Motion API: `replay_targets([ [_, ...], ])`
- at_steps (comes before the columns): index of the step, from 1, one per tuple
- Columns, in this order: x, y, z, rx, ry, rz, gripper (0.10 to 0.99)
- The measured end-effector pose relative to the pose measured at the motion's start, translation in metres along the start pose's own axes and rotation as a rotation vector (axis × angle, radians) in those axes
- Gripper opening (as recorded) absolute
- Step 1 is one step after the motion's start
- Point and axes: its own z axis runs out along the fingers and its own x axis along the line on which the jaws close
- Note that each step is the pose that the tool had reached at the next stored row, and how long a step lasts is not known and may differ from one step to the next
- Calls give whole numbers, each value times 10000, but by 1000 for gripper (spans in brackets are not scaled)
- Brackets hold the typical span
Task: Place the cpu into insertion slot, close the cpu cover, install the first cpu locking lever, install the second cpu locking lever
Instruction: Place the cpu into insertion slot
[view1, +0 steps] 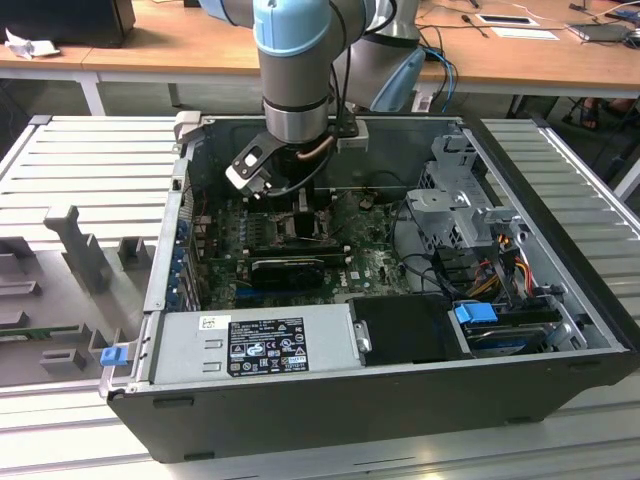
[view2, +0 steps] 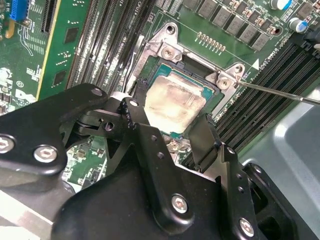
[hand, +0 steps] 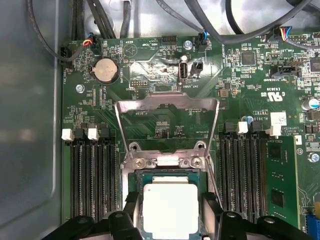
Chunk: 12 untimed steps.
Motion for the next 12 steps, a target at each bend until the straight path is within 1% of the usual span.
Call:
replay_targets([
  [12, 22, 19, 8, 2, 21, -47, 608],
])
